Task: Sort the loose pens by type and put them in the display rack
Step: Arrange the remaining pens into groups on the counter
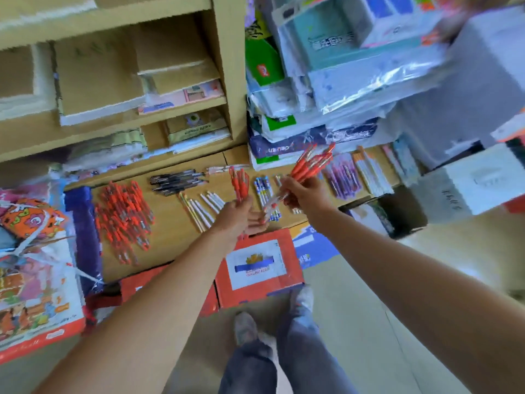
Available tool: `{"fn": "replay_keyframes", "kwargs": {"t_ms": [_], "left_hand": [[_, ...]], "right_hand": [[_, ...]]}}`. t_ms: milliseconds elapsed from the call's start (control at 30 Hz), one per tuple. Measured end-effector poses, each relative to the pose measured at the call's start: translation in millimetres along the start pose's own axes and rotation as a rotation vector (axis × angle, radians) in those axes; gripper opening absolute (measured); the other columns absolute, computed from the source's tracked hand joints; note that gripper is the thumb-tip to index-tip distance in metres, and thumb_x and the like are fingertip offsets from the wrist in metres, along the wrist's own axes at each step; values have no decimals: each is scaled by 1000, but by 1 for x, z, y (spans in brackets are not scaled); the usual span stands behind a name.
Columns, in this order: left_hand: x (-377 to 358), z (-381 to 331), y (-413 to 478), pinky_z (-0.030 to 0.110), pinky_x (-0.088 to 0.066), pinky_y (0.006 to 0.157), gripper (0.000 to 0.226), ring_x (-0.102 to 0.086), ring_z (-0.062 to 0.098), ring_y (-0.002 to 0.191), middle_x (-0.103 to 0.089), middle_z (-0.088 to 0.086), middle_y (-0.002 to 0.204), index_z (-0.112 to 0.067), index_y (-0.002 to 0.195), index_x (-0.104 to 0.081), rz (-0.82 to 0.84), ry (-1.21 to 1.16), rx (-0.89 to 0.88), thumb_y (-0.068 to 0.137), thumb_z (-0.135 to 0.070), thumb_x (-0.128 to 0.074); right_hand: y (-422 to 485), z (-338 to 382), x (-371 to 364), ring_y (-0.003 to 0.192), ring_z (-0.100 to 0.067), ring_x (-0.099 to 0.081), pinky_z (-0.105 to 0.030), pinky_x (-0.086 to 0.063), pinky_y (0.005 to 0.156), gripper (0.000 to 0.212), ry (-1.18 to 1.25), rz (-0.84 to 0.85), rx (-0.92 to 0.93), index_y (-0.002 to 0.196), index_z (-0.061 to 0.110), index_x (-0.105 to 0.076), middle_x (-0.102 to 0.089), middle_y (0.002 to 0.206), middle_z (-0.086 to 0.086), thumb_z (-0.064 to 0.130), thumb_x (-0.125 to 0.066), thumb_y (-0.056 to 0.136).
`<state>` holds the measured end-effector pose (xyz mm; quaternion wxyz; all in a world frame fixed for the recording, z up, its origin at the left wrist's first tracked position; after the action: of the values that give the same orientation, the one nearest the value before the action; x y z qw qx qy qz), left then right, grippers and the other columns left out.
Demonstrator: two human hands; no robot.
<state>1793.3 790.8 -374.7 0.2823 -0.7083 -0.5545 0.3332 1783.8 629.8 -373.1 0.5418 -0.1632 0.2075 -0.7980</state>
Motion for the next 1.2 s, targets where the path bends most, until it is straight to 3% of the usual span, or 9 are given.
{"fn": "replay_keyframes", "kwargs": {"t_ms": [67,167,300,400,533,667,767,967,1200], "left_hand": [[-31,-4,0,37,-59,66,35,-63,29,70,-64,19,77,3,123,-44,6,39,-7,102,-24,-44],[-86,-9,-2,21,-49,37,18,-62,26,62,-61,19,86,-6,100,-48,48,83,-18,103,-22,-41],[-164,-10,4,19,-52,47,25,-65,10,50,-66,4,62,1,99,-51,78,273,-103,103,-22,-41],[-223,-6,15,29,-55,63,35,-66,23,69,-68,9,77,1,115,-50,79,425,-141,103,-30,-40],[-309,0,26,40,-53,77,37,-60,34,78,-61,19,86,-7,109,-52,15,652,-240,100,-41,-40],[-405,3,31,36,-33,59,21,-38,20,55,-40,2,66,-16,96,-49,85,662,-299,100,-36,-43],[-467,-4,32,31,-36,57,15,-44,22,58,-45,3,68,-21,89,-46,84,695,-374,100,-32,-44],[-575,-36,52,20,-34,37,22,-42,17,46,-44,3,59,-16,88,-45,182,731,-381,102,-33,-40],[-677,-78,109,26,-40,49,28,-46,17,48,-50,0,60,-18,82,-46,180,713,-455,101,-36,-39]], "right_hand": [[-4,3,28,39,-10,-49,-24,-40,42,15,-9,-23,11,80,0,-58,-56,60,-8,10,-65,89],[-7,5,74,43,-12,-49,-25,-41,45,18,3,-48,7,74,5,-58,-58,60,-7,13,-68,88],[-2,11,148,47,-17,-53,-29,-47,52,21,-16,-114,-1,73,7,-59,-59,55,-3,18,-68,88],[4,19,216,53,-21,-54,-37,-48,62,20,-5,-121,1,75,10,-59,-61,63,-9,21,-66,90],[8,35,320,47,-11,-54,-26,-50,54,17,-15,-162,-25,82,6,-59,-58,60,-3,19,-66,90],[14,50,416,39,-6,-48,-20,-41,44,17,-107,-242,-30,75,9,-61,-55,55,-1,18,-69,87],[19,63,467,38,-8,-49,-20,-42,41,17,-46,-257,-29,72,6,-58,-56,56,-7,9,-66,87],[53,91,559,48,-18,-53,-26,-47,47,11,-18,-277,-17,80,3,-61,-59,64,-13,10,-66,88],[127,138,650,47,-16,-54,-30,-51,54,20,59,-319,31,74,5,-61,-58,59,-10,16,-69,88]]}}
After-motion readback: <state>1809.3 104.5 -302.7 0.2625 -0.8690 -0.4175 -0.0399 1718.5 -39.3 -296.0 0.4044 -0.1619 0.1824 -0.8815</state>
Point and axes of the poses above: each hand's wrist, its own y-axis towards the middle knuckle, its own x-axis out of the back of the hand, z = x × y, the point moved 2 cm from there along y, towards the middle knuckle
